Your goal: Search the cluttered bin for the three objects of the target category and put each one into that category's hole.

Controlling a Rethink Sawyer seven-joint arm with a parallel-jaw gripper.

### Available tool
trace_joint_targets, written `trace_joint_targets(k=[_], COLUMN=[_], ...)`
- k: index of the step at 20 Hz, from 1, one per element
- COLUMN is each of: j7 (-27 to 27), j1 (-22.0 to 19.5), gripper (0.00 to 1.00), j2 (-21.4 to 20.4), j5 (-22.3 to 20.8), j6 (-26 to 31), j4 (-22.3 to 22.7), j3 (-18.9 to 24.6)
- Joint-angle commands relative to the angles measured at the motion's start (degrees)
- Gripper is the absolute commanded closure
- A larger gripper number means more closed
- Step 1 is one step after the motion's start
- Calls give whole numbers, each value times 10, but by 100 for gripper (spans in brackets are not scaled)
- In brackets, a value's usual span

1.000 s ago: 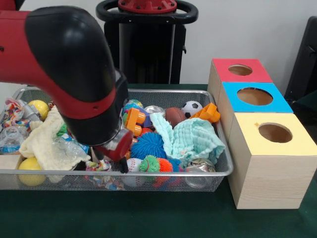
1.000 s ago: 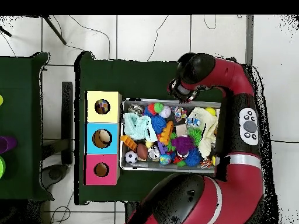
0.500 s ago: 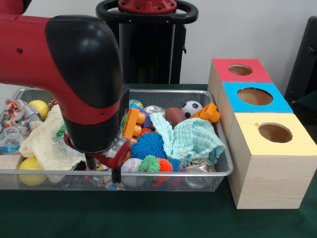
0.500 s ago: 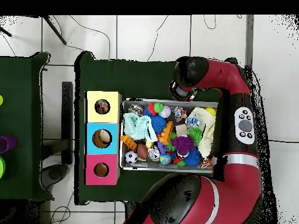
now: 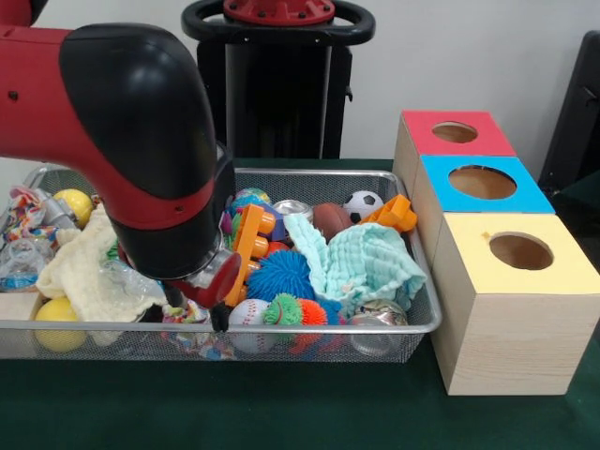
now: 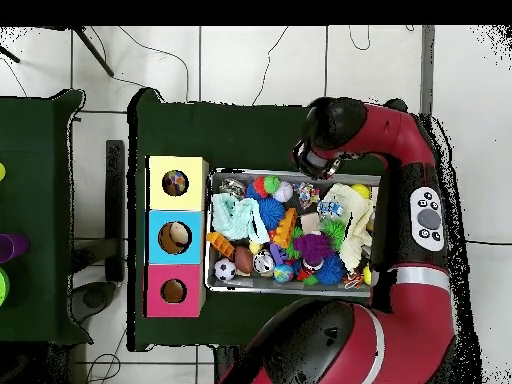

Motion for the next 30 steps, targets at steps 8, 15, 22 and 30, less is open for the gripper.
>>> trace_joint_targets(k=[8,15,22,30], j7=[-94,-80,-75,-136], j1=[-7,-12,-18,-47], gripper=[0,0,0,0], j2=[-67,-116,-114,-98], j5=[17,26,9,-46], j6=[72,15,-55,-151], j4=[118,215,262,307], j3=[1,2,6,9])
